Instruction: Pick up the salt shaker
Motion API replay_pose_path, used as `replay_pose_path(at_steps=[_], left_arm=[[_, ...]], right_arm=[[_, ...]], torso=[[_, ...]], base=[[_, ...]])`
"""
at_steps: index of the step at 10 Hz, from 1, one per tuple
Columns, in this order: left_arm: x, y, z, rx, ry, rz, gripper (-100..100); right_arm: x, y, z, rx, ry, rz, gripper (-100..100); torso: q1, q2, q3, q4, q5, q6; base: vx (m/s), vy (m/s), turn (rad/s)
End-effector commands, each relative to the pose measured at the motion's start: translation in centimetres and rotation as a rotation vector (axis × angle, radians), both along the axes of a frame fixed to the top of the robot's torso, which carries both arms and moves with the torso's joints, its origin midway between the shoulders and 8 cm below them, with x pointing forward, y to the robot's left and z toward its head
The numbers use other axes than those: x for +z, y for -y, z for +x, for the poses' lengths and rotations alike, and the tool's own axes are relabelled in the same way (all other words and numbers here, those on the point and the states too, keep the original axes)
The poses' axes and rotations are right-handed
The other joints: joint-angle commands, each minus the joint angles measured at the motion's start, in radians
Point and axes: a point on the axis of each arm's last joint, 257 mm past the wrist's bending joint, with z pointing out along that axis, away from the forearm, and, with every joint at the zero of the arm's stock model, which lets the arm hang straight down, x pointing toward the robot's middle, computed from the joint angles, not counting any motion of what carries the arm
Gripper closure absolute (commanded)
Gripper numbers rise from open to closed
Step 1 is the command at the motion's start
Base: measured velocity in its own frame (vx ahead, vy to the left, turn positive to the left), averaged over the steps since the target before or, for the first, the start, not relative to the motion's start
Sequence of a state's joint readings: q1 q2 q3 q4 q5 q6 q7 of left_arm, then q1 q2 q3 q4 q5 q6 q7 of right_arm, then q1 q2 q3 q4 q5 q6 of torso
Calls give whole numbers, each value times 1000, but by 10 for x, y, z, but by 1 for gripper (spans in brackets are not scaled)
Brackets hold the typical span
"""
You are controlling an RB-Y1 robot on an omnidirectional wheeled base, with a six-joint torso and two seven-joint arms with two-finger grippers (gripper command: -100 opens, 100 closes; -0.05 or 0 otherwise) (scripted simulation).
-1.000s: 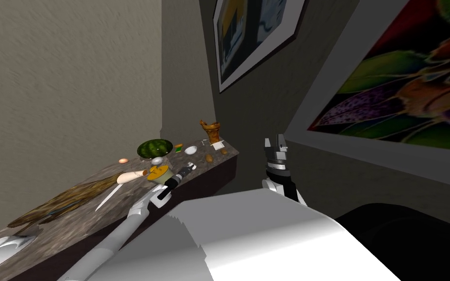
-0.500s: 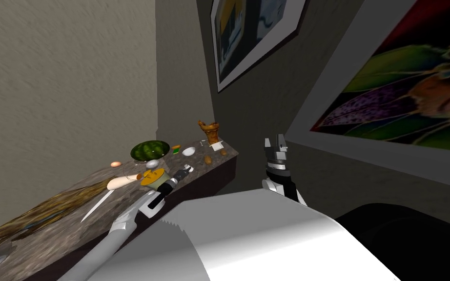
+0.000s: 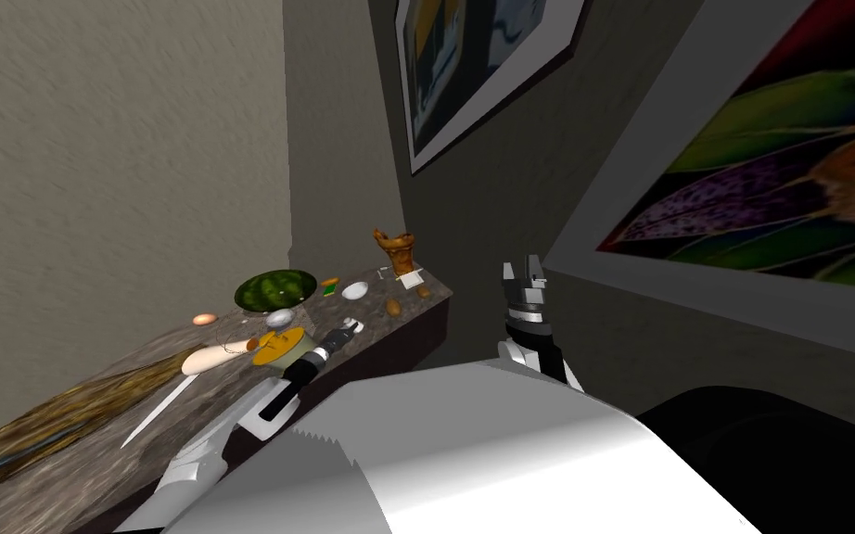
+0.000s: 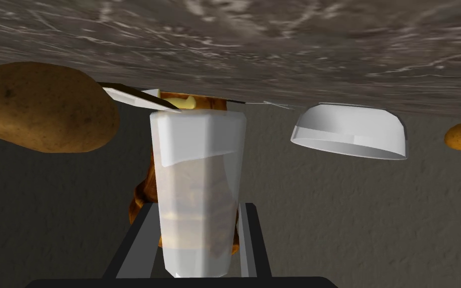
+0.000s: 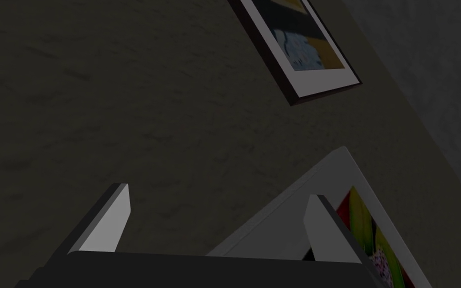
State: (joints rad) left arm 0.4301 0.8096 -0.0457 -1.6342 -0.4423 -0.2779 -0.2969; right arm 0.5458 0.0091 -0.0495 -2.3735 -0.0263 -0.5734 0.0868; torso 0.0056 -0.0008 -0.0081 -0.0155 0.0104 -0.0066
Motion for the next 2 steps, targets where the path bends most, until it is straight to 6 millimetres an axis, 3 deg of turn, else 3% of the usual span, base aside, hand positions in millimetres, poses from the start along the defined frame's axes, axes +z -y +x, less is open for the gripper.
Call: replay_pose_path(at_steps=[1,2], left_arm=[[0,0,0,0,0,0,100],[-1,0,-1,-1,-2,1,0]], right_arm=[[0,0,0,0,0,0,0],[0,0,0,0,0,0,0]], torso=[[0,0,0,0,0,0],[0,1,1,1,0,1]], base=[[7,0,9],[0,0,0]])
